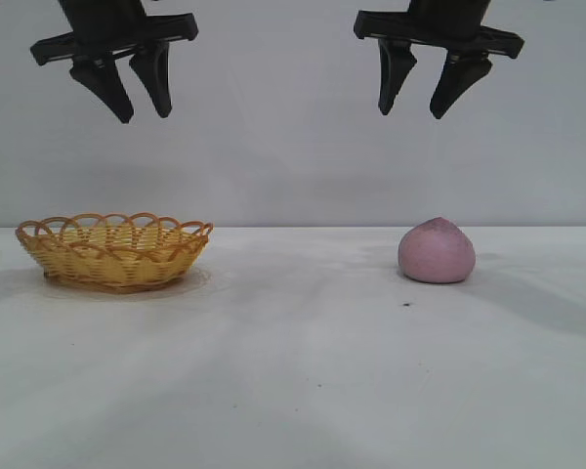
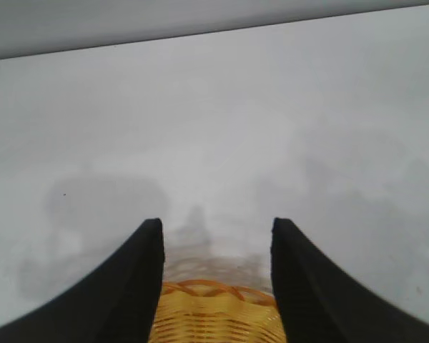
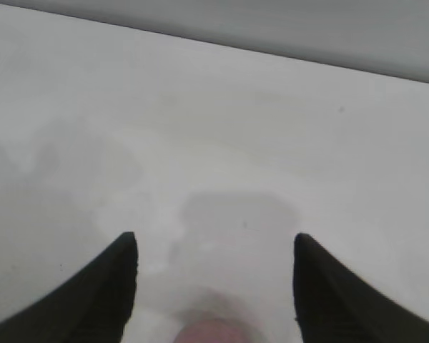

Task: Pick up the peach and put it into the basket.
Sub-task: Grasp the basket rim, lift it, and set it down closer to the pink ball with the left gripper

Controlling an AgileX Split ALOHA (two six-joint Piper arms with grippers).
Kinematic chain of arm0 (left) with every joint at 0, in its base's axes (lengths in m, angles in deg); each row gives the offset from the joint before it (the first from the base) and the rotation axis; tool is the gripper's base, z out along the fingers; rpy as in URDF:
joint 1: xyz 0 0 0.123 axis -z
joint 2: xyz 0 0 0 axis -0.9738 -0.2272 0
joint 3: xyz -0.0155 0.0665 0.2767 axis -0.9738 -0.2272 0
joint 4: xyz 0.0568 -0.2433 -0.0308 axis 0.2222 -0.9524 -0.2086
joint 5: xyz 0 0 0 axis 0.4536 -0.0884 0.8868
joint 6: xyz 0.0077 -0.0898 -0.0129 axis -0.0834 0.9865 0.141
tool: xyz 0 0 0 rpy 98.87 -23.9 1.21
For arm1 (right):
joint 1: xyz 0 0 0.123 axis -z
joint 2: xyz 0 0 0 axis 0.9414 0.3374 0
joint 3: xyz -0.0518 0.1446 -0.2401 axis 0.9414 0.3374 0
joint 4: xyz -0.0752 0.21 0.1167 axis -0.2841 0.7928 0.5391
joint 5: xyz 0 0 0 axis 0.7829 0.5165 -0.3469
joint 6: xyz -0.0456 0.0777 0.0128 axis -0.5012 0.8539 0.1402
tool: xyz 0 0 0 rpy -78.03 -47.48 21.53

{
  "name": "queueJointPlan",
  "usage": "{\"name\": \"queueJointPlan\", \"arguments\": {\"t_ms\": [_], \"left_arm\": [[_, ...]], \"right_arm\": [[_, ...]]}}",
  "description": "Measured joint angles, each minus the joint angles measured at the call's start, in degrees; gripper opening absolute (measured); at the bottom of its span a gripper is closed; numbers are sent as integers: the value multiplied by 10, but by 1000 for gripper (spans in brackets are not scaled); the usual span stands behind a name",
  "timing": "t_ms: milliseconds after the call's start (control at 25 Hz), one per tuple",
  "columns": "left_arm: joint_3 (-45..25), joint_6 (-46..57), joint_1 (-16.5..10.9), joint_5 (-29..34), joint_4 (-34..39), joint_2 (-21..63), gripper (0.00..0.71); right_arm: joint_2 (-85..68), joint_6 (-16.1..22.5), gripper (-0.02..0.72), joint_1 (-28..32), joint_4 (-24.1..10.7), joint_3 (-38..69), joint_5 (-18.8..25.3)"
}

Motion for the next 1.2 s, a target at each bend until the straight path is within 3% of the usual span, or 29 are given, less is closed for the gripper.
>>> {"name": "queueJointPlan", "arguments": {"t_ms": [320, 480, 720, 880, 1200], "left_arm": [[0, -1, 0, 2, 0, 0, 347], [1, -41, -1, 40, 0, 0, 347], [3, -118, -48, 141, 1, -17, 347], [3, -134, -77, 172, 3, -46, 347], [3, -140, -81, 172, -2, -96, 347]], "right_arm": [[0, 0, 450, 0, 0, 0, 0], [0, 0, 450, 0, 0, 0, 1], [0, 0, 450, 0, 0, 0, 6], [0, 0, 450, 0, 0, 0, 9], [0, -1, 450, 0, 0, 0, 9]]}}
